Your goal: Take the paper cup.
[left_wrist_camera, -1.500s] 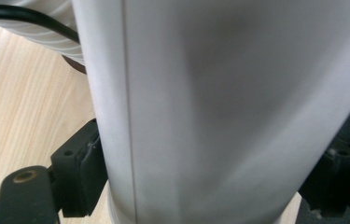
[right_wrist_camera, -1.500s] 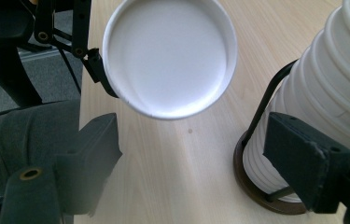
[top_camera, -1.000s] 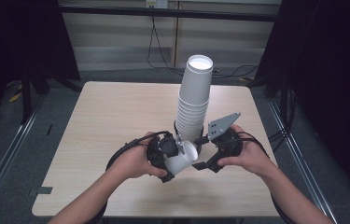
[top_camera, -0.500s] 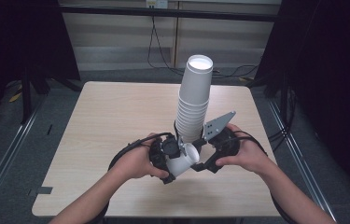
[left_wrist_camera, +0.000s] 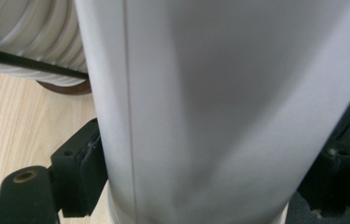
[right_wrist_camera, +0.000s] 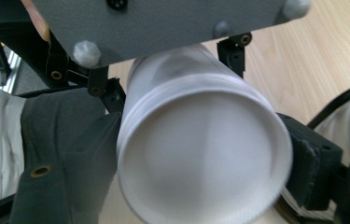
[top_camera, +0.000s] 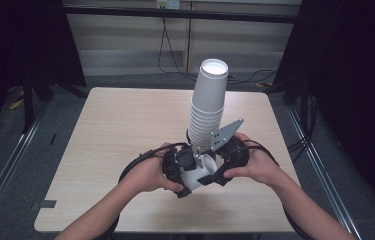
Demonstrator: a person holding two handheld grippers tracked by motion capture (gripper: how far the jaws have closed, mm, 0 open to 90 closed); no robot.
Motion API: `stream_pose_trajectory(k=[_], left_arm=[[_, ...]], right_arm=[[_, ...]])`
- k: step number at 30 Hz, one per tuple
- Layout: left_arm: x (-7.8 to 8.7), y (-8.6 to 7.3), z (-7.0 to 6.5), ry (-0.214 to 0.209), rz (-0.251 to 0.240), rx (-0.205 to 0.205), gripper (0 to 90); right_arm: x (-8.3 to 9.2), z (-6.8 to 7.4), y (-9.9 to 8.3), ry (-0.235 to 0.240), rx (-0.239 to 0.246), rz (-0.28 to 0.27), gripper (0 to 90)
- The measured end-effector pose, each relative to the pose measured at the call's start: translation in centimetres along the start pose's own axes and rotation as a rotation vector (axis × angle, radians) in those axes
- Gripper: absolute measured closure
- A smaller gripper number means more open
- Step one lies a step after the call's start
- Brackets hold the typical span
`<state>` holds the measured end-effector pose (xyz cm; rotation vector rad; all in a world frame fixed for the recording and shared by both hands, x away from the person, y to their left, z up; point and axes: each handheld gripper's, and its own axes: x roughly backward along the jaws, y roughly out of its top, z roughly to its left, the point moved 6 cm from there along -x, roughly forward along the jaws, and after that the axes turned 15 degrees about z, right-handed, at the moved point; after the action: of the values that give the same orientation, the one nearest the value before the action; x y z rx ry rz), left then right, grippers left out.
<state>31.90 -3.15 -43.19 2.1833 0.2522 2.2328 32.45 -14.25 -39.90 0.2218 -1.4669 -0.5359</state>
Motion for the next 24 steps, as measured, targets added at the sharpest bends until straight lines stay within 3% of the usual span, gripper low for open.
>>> stream_pose_trajectory(k=[1,6,7,13,15,22,24], left_arm=[[0.1,0.0,0.1,0.011,0.008,-0.015,16.2],[0.2,0.0,0.1,0.007,-0.001,-0.016,16.5],[0.2,-0.1,0.0,-0.01,-0.027,-0.008,16.5],[0.3,-0.2,0.2,-0.01,-0.079,-0.012,12.7],[0.4,-0.2,0.4,0.0,-0.124,-0.019,11.9],[1.3,-0.1,0.4,0.003,-0.181,-0.045,13.6],[1.5,-0.1,0.3,-0.002,-0.188,-0.032,14.1]], right_arm=[[0.0,0.1,0.0,0.007,-0.005,-0.003,22.6],[-0.2,0.0,0.0,0.006,-0.006,-0.002,23.5],[-0.1,0.0,-0.1,0.028,-0.012,-0.017,24.3],[0.1,0.0,-0.3,0.02,-0.034,-0.028,24.5],[0.3,-0.1,-0.3,0.017,-0.054,-0.044,24.6],[0.3,-0.2,-0.6,0.023,-0.066,-0.039,24.7],[0.1,-0.2,-0.7,0.03,-0.065,-0.043,24.7]])
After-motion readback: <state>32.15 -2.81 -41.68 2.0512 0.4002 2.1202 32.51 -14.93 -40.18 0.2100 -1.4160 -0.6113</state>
